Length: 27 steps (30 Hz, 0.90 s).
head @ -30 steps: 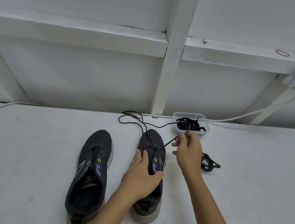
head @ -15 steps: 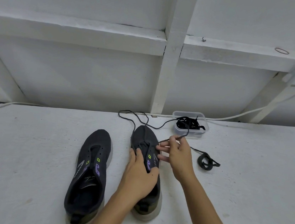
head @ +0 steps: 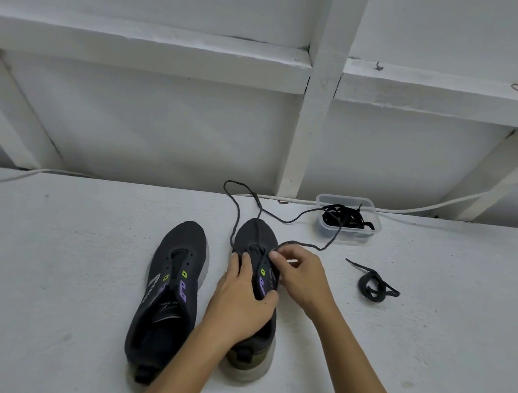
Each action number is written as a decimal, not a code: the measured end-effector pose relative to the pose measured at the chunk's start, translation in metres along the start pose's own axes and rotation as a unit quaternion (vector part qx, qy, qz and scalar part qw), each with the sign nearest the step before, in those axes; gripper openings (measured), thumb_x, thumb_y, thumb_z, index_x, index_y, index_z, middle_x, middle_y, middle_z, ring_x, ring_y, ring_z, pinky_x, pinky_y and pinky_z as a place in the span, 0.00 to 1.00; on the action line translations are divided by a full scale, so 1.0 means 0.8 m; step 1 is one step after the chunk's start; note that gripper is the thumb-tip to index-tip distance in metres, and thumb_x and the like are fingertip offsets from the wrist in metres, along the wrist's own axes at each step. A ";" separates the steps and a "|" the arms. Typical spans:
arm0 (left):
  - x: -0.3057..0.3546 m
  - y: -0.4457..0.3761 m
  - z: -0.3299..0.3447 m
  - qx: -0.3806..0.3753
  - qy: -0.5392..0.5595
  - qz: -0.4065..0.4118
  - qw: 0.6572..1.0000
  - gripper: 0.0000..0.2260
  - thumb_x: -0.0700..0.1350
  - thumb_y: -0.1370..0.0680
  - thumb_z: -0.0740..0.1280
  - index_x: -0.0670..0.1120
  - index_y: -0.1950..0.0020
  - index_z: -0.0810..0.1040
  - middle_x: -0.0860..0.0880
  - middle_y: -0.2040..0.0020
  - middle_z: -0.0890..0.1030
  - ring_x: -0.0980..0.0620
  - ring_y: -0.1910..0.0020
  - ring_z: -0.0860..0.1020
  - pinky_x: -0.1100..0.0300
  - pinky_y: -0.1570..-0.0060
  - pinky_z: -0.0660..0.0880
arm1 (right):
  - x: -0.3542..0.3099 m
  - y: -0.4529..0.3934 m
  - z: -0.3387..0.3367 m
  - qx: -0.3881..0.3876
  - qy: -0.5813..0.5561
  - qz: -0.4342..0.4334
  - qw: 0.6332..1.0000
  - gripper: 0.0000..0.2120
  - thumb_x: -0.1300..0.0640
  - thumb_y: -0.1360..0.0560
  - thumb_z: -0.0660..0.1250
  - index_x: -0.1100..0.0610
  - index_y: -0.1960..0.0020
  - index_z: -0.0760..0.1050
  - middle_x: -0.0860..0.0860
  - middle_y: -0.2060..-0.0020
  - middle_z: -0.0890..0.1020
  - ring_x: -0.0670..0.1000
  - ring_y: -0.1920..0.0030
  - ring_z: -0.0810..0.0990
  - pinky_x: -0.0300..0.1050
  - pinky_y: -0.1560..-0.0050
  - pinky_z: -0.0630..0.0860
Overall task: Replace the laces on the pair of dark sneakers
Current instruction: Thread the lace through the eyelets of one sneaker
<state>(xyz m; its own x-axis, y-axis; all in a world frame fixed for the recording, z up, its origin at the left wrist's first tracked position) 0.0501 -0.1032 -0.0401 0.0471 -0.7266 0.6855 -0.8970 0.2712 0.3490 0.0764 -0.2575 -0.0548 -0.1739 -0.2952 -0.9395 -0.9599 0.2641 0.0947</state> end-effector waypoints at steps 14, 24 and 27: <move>-0.007 -0.001 0.001 -0.002 0.044 0.011 0.999 0.41 0.57 0.21 0.64 0.51 0.17 0.42 0.54 0.18 0.40 0.53 0.20 0.56 0.57 0.26 0.58 | -0.006 0.004 0.005 0.023 -0.018 -0.021 0.999 0.03 0.55 0.23 0.72 0.51 0.56 0.83 0.46 0.60 0.85 0.43 0.61 0.82 0.37 0.59 0.76; -0.008 -0.002 0.003 -0.013 0.036 0.007 0.999 0.41 0.57 0.21 0.63 0.51 0.18 0.41 0.55 0.18 0.39 0.53 0.21 0.58 0.58 0.28 0.59 | 0.016 0.012 -0.005 0.055 -0.129 0.057 0.989 0.04 0.50 0.22 0.71 0.50 0.50 0.82 0.44 0.55 0.85 0.44 0.59 0.85 0.38 0.61 0.80; -0.008 -0.003 0.004 -0.015 0.033 0.005 0.999 0.41 0.58 0.21 0.63 0.51 0.18 0.41 0.55 0.18 0.39 0.52 0.21 0.58 0.58 0.28 0.59 | 0.008 0.013 0.003 0.036 -0.080 0.012 0.996 0.04 0.54 0.25 0.76 0.49 0.51 0.84 0.42 0.56 0.86 0.44 0.59 0.84 0.35 0.61 0.78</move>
<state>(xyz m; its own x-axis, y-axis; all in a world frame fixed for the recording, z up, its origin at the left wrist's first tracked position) 0.0503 -0.1009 -0.0473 0.0669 -0.6811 0.7291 -0.8842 0.2981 0.3596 0.0661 -0.2547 -0.0610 -0.1537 -0.1391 -0.9783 -0.9365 0.3364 0.0993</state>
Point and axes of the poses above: each hand's wrist, its own y-axis away from the middle knuckle, its own z-axis out of the palm, x = y × z, the point moved 7 cm from there along -y, towards the middle knuckle
